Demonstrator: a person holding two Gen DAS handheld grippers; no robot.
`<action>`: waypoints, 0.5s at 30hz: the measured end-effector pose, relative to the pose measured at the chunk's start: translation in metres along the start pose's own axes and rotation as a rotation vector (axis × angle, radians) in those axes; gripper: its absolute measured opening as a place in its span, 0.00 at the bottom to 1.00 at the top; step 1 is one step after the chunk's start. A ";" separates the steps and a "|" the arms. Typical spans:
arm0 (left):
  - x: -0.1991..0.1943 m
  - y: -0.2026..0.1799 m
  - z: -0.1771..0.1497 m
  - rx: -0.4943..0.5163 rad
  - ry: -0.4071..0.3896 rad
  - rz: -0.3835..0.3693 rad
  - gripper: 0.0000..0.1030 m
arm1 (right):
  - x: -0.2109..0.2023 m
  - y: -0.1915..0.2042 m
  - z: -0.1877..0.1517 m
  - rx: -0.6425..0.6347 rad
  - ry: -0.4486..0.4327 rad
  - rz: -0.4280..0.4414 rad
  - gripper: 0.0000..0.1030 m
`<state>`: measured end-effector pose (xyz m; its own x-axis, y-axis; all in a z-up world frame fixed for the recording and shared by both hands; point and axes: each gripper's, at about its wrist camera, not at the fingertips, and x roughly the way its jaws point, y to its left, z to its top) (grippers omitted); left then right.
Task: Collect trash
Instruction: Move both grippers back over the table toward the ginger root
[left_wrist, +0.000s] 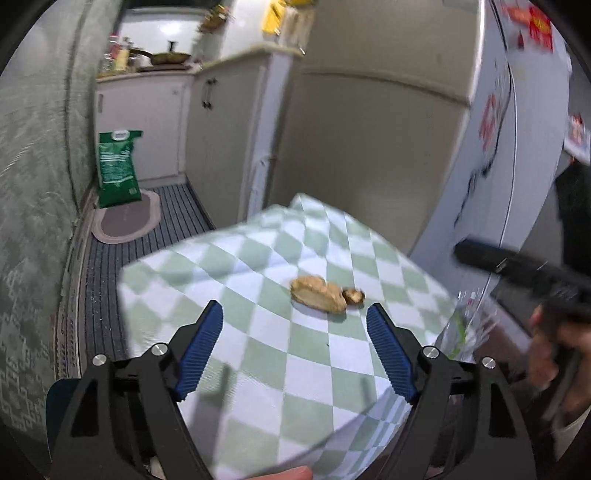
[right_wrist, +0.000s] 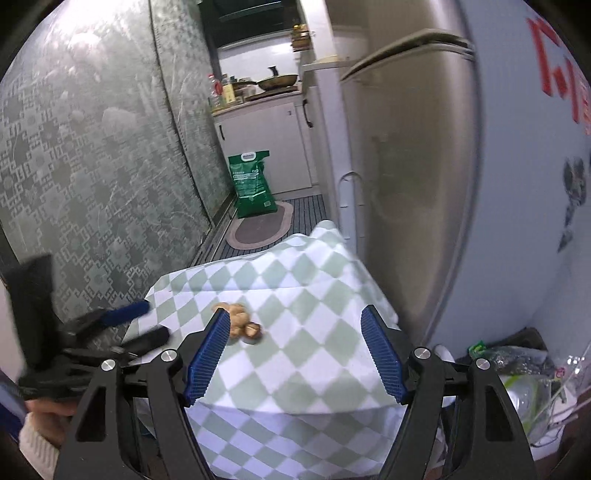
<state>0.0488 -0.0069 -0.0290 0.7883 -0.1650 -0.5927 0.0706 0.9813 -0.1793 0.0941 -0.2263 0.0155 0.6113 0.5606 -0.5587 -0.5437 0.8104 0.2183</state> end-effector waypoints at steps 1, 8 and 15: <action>0.008 -0.005 -0.001 0.029 0.018 -0.003 0.80 | -0.003 -0.004 0.000 0.007 -0.001 0.001 0.73; 0.038 -0.023 0.006 0.118 0.059 0.023 0.73 | -0.012 -0.025 -0.006 0.038 0.003 0.019 0.74; 0.053 -0.029 0.010 0.150 0.109 0.033 0.60 | -0.014 -0.028 -0.011 0.021 0.019 0.023 0.74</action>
<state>0.0946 -0.0436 -0.0472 0.7214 -0.1339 -0.6795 0.1421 0.9889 -0.0440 0.0945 -0.2587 0.0083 0.5875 0.5761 -0.5683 -0.5451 0.8008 0.2483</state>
